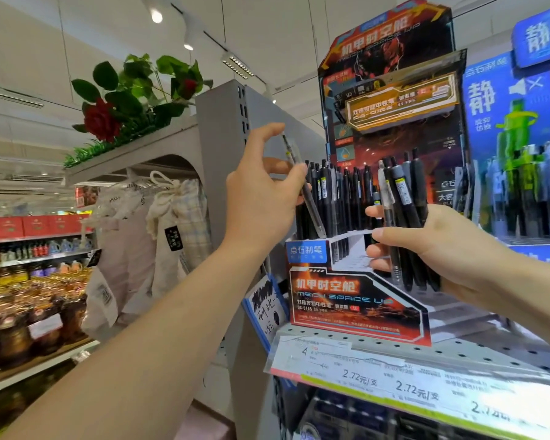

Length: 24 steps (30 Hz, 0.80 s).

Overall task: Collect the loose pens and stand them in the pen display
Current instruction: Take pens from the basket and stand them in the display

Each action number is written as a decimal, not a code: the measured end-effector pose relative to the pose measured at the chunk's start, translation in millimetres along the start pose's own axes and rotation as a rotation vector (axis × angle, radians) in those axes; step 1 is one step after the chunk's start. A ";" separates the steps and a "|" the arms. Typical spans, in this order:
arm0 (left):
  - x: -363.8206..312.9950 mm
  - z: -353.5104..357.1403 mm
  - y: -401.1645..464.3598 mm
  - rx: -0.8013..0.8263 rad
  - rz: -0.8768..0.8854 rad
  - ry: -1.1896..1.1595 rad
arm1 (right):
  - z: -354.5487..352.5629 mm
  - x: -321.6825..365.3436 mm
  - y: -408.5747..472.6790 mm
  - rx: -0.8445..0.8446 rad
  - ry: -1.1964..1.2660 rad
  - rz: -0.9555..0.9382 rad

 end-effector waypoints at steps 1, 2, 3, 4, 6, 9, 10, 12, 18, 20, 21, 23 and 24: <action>1.0 4.5 -0.3 0.028 -0.008 0.038 | -0.6 -0.1 -0.5 -0.006 0.008 0.009; 0.5 8.8 0.0 0.054 -0.005 0.089 | -1.0 -0.5 -0.6 -0.010 0.017 0.020; -0.9 12.5 0.6 0.076 0.010 0.152 | -1.6 -1.1 -0.8 -0.014 0.027 0.032; -3.4 15.3 1.9 0.092 0.033 0.220 | -2.3 -1.8 -0.5 -0.018 0.033 0.040; -7.1 19.8 5.3 0.122 0.069 0.358 | -4.7 -2.5 0.4 -0.032 0.029 0.039; 3.9 28.2 3.9 0.258 -0.022 0.521 | -8.1 -2.5 3.2 -0.049 0.014 0.029; 8.1 30.7 1.2 0.306 -0.053 0.551 | -8.7 -2.1 4.3 -0.048 0.015 0.025; 11.4 33.1 -3.6 0.353 -0.072 0.582 | -9.2 -0.5 5.2 -0.041 0.022 0.019; 11.9 31.6 -2.3 0.360 -0.103 0.555 | -0.6 2.5 -1.4 0.011 0.014 -0.002; 10.5 31.7 -6.3 0.323 -0.095 0.500 | 1.0 5.3 -4.0 0.013 0.029 -0.009; 8.8 31.8 -9.4 0.292 -0.092 0.448 | 0.4 8.3 -4.9 0.007 0.040 -0.019; 8.2 35.5 -18.1 0.259 -0.131 0.286 | -2.4 15.5 -5.5 -0.015 0.037 -0.050; 8.6 39.9 -22.8 0.258 -0.166 0.200 | -3.5 19.5 -4.9 -0.021 0.022 -0.074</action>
Point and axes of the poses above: each hand's wrist, its own y-axis towards the middle knuckle, its own z-axis out of the palm, x = y × z, the point moved 9 cm from there along y, towards the middle knuckle, and after that the axes turned 10 degrees about -y, right-handed, at the moved point
